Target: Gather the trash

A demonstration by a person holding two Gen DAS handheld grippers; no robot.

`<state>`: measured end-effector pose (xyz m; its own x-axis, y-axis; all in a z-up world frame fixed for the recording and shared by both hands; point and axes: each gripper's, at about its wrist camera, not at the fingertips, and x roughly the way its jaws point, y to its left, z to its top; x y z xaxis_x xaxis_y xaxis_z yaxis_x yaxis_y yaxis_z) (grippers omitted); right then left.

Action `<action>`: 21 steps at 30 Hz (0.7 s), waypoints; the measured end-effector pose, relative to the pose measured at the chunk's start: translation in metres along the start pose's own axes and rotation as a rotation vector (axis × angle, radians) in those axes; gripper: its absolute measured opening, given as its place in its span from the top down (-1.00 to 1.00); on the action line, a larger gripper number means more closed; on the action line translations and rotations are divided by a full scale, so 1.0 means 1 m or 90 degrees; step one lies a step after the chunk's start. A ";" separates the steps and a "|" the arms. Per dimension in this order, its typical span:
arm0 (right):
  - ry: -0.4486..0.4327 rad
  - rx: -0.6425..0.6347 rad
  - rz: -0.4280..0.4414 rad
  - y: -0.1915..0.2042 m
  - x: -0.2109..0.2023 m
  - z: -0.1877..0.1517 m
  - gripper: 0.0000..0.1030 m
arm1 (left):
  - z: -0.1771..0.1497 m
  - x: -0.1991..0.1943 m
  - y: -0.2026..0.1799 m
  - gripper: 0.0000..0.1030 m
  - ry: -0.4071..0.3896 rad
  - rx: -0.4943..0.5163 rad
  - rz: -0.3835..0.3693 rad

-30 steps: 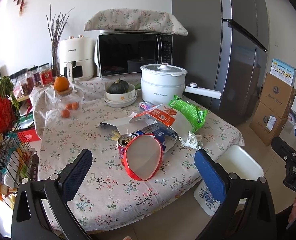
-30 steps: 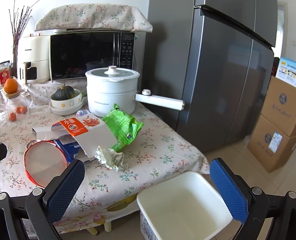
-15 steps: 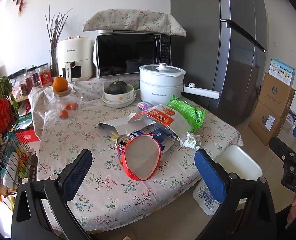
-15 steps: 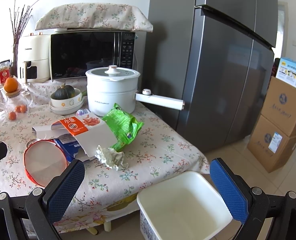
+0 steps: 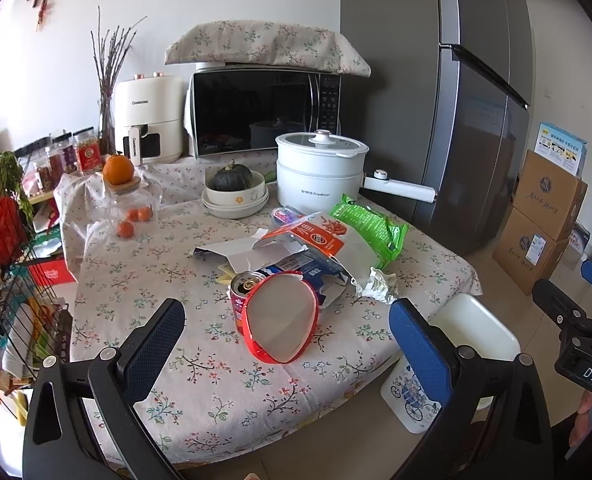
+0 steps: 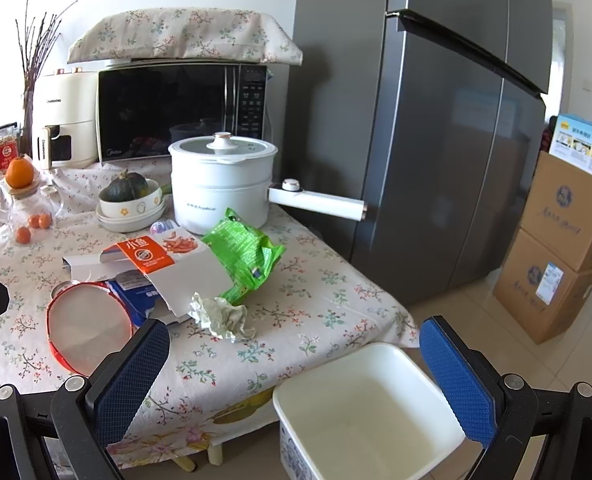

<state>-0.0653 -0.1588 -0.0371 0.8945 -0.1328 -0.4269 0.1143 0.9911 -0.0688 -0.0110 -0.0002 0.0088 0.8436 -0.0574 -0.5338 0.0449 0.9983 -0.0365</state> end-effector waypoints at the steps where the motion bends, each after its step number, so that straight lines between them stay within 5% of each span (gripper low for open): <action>1: 0.001 0.000 0.000 0.000 0.000 0.000 -1.00 | 0.000 0.000 -0.001 -1.00 -0.001 0.000 0.000; 21: 0.003 0.005 -0.003 -0.003 0.000 0.000 -1.00 | -0.002 -0.001 -0.001 -1.00 -0.005 0.000 -0.005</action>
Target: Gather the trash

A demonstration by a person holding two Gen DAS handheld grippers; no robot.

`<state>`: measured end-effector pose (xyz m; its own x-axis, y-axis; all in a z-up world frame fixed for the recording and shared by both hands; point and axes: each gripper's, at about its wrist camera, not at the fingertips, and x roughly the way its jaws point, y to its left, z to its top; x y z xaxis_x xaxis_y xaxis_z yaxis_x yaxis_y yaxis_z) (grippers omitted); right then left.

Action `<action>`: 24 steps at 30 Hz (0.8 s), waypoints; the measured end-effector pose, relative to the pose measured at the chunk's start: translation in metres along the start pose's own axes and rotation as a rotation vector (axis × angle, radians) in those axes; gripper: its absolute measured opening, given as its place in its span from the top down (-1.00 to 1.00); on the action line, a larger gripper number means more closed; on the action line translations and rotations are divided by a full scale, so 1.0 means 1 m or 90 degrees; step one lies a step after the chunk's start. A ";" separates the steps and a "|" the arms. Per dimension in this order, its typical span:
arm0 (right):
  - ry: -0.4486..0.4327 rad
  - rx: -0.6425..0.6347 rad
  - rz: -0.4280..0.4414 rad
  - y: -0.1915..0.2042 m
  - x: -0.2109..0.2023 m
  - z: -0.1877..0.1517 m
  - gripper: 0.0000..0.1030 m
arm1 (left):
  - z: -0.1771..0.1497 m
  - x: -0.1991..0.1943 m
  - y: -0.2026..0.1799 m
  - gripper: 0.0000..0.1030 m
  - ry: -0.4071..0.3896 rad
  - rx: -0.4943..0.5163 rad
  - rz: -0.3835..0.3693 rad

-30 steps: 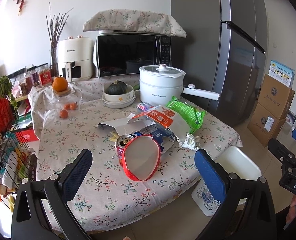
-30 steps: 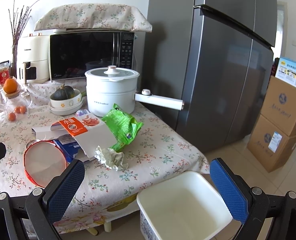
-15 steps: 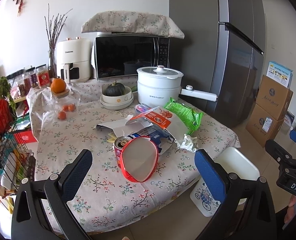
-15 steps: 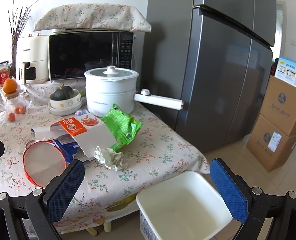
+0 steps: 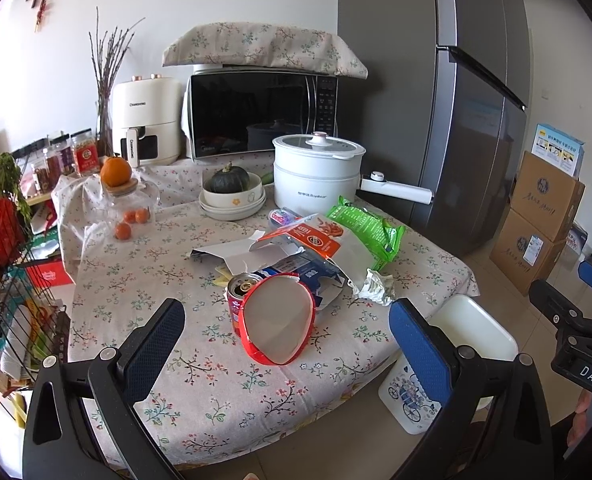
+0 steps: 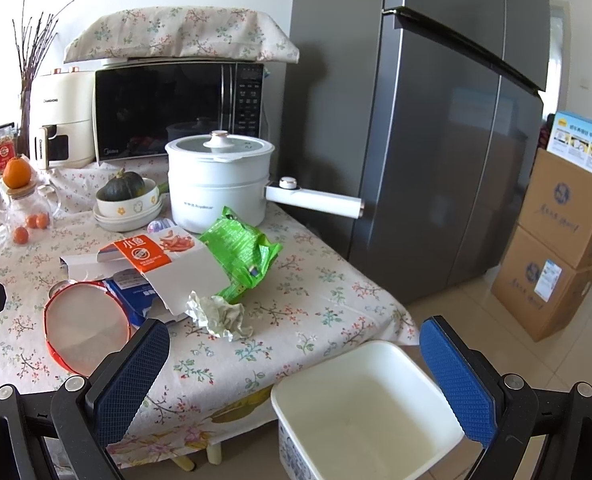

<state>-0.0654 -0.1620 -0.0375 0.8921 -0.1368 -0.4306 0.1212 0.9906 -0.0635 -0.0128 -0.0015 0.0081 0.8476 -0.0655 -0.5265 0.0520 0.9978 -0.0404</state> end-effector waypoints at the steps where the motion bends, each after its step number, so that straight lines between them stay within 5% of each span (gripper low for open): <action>1: 0.000 0.000 0.000 0.000 0.000 0.000 -1.00 | 0.000 0.000 0.000 -1.00 0.000 0.000 0.000; 24: 0.009 -0.012 -0.010 0.002 0.003 -0.005 -1.00 | -0.003 0.005 0.007 -1.00 0.000 0.004 0.007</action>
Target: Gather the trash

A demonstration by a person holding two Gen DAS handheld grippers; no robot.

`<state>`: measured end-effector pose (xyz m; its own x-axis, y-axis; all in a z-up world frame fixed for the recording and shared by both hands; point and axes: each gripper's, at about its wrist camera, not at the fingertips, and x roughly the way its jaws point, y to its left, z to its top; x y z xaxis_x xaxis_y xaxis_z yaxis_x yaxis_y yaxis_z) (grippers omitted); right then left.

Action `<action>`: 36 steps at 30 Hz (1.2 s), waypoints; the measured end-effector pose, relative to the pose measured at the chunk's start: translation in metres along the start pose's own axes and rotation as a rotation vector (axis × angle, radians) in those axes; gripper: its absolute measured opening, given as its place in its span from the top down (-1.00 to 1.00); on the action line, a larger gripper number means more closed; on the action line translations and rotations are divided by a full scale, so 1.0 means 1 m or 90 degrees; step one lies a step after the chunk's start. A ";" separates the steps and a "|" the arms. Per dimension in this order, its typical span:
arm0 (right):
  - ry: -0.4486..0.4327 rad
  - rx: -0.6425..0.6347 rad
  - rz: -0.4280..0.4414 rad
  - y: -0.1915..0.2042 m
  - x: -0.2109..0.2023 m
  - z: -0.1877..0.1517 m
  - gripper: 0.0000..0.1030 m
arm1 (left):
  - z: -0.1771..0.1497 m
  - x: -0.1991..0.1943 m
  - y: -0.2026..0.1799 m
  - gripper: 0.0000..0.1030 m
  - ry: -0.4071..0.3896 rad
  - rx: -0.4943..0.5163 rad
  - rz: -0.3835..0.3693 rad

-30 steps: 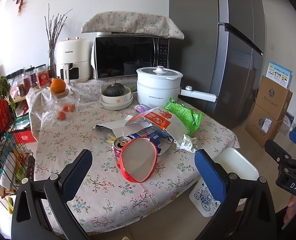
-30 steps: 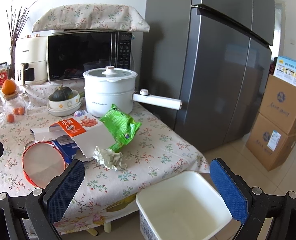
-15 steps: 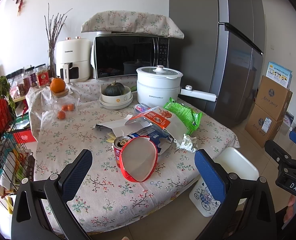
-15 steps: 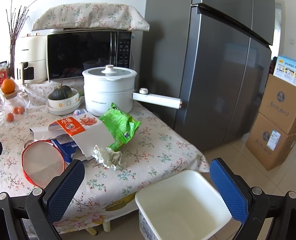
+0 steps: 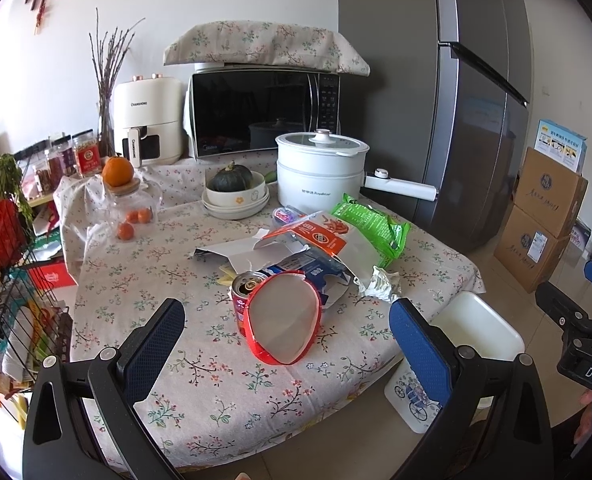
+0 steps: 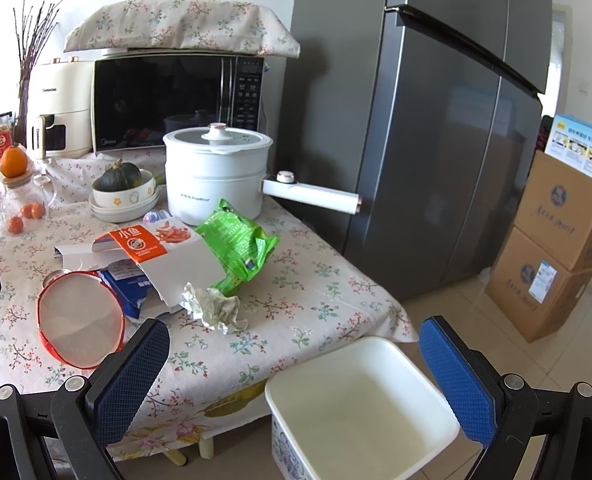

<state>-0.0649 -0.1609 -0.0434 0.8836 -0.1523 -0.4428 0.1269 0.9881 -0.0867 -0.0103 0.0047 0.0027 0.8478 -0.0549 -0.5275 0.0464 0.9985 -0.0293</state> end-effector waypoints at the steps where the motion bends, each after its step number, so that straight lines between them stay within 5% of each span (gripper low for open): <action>1: 0.001 0.002 0.001 -0.001 0.000 0.000 -1.00 | -0.001 0.001 0.001 -1.00 0.001 0.000 0.000; 8: 0.021 -0.002 0.011 0.000 0.001 0.005 -1.00 | -0.007 0.019 0.009 -1.00 0.036 0.010 -0.013; 13: 0.070 -0.019 0.077 0.005 0.014 0.019 -1.00 | -0.001 0.048 0.021 -1.00 0.089 0.022 -0.010; 23: 0.208 -0.027 0.149 0.010 0.097 0.043 -1.00 | 0.001 0.138 0.049 -0.97 0.233 -0.014 -0.079; 27: 0.243 -0.018 0.160 0.012 0.134 0.032 -1.00 | -0.016 0.169 0.063 -0.65 0.303 -0.084 -0.125; 31: 0.333 -0.024 0.186 0.013 0.168 0.011 -1.00 | -0.020 0.183 0.068 -0.37 0.316 -0.115 -0.153; 36: 0.373 -0.049 0.181 0.022 0.198 0.003 -1.00 | -0.017 0.186 0.062 0.68 0.318 -0.119 -0.182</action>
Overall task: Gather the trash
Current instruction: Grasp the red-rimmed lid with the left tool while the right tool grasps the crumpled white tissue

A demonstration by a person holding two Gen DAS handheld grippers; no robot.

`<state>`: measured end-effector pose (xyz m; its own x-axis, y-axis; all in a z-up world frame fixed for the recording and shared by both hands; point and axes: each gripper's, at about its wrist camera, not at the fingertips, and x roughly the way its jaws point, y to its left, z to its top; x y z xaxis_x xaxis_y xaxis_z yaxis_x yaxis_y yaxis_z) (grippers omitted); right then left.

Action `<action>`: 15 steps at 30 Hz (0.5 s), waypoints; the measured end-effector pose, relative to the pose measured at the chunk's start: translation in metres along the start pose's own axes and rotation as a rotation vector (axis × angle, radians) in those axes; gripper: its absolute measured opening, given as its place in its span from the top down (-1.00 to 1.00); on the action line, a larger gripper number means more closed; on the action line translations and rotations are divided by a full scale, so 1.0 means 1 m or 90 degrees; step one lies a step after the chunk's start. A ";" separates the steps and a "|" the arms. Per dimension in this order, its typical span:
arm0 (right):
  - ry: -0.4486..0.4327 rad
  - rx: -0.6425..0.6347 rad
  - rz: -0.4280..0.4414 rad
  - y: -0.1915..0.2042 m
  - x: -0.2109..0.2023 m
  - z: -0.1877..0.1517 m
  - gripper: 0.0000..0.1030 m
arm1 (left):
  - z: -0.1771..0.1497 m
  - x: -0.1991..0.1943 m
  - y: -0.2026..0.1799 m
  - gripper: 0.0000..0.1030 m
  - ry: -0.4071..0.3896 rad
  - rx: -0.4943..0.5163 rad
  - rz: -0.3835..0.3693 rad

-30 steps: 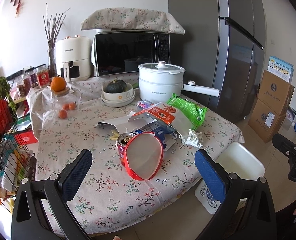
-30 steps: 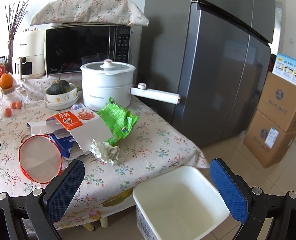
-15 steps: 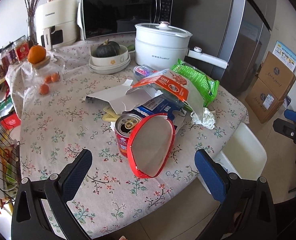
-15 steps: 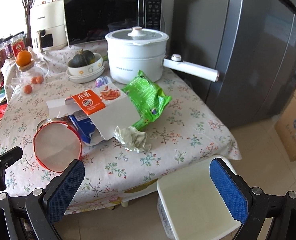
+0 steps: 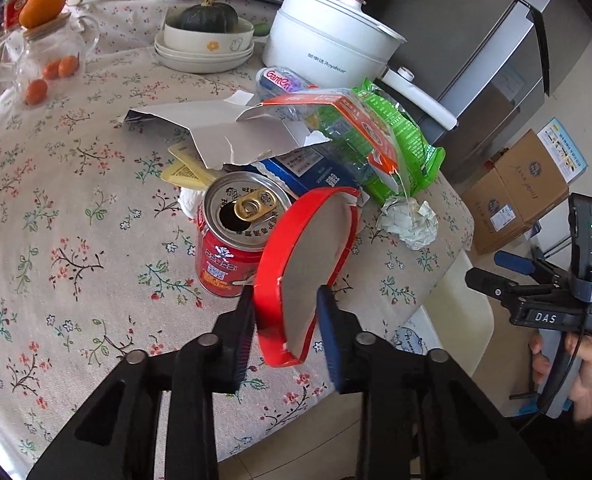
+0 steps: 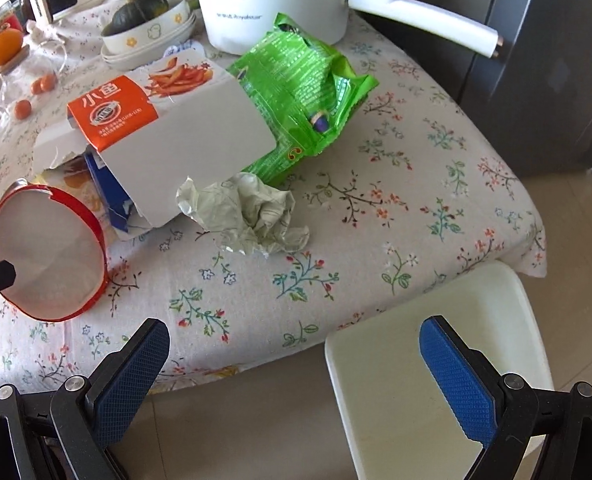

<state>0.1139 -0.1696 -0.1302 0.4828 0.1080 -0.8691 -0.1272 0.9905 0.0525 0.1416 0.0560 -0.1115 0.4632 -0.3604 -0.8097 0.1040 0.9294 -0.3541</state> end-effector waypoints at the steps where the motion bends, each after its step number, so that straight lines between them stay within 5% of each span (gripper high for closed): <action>1: 0.005 -0.005 -0.001 0.001 0.005 0.002 -1.00 | 0.000 -0.001 -0.001 0.72 0.000 0.002 -0.005; 8: 0.024 -0.022 -0.015 0.010 0.037 0.018 -0.96 | -0.004 -0.033 -0.014 0.73 -0.035 0.024 -0.041; 15: 0.005 -0.058 -0.019 0.030 0.054 0.041 -0.47 | -0.012 -0.051 0.000 0.73 -0.052 0.004 -0.039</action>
<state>0.1715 -0.1309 -0.1560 0.4810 0.0782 -0.8732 -0.1910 0.9814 -0.0174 0.1076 0.0739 -0.0757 0.5260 -0.4084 -0.7460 0.1394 0.9067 -0.3981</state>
